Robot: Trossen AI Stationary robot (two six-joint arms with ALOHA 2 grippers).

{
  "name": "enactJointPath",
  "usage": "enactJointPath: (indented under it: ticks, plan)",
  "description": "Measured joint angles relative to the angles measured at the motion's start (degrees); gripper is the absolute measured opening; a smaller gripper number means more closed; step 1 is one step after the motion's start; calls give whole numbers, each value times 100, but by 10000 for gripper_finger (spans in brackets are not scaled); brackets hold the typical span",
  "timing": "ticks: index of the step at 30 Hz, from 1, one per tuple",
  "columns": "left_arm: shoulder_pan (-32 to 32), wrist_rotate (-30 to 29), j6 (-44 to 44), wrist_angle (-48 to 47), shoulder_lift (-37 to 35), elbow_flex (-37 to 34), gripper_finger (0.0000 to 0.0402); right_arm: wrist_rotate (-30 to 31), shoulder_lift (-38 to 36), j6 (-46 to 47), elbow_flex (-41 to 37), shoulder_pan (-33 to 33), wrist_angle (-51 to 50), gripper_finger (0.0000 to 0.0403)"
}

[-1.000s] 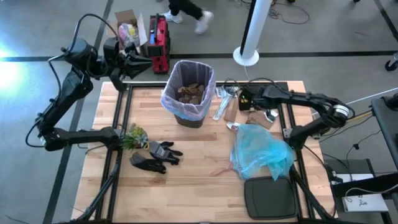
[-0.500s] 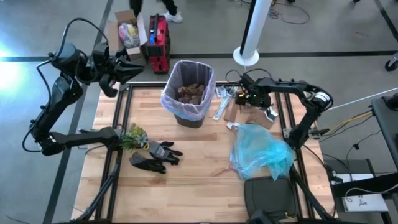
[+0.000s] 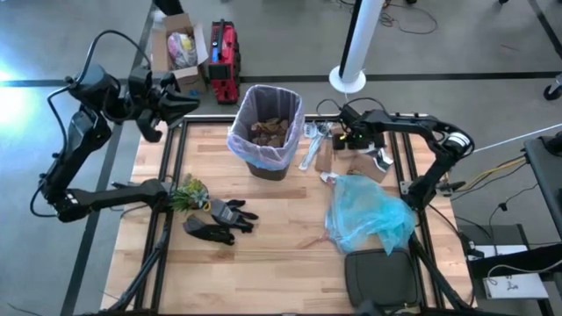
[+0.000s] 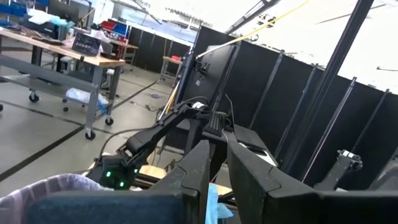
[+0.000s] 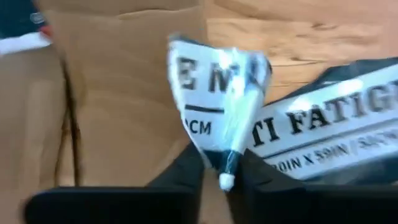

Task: Place trash/remove bag and relplace
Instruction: Put the white paper into the trash bin

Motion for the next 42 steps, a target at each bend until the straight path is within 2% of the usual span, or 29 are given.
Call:
enactJointPath:
  ticks: [2, 5, 9, 14, 16, 20, 24, 28, 35, 39, 42]
  plan:
    - [0, -2, 1, -13, -32, 0, 43, 23, -182, -274, 0, 2, -150, 7]
    - [0, -2, 0, -68, -107, 0, 43, 51, -550, -773, 20, 35, -404, 12]
    - [0, -2, -46, -195, -221, 0, 43, 65, -1251, -1495, 120, 317, -599, 2]
    - [0, -4, 22, -260, -345, -68, 43, 81, -2256, -2387, 459, 1141, -464, 1]
    - [0, -4, 65, -276, -370, -129, 43, 270, -2535, -2512, 646, 1525, -446, 1]
    - [0, -2, 85, -276, -422, -270, 43, 1115, -2815, -1997, 930, 2021, -570, 1]
    - [0, -1, 87, -271, -435, -338, 43, 1306, -2835, -491, 968, 1979, -1019, 10]
    - [0, 14, 87, -280, -452, -345, 43, 1281, -2754, 448, 604, 1752, -1253, 49]
    - [0, 39, -149, -326, -639, -390, 43, 509, -2137, 1203, 31, 1126, -1155, 170]
    - [0, 43, -481, -319, -792, -583, 43, 470, -1530, 1354, -35, 735, -1110, 228]
    - [0, 43, -727, -285, -941, -830, 43, 22, -1080, 929, -23, 446, -887, 261]
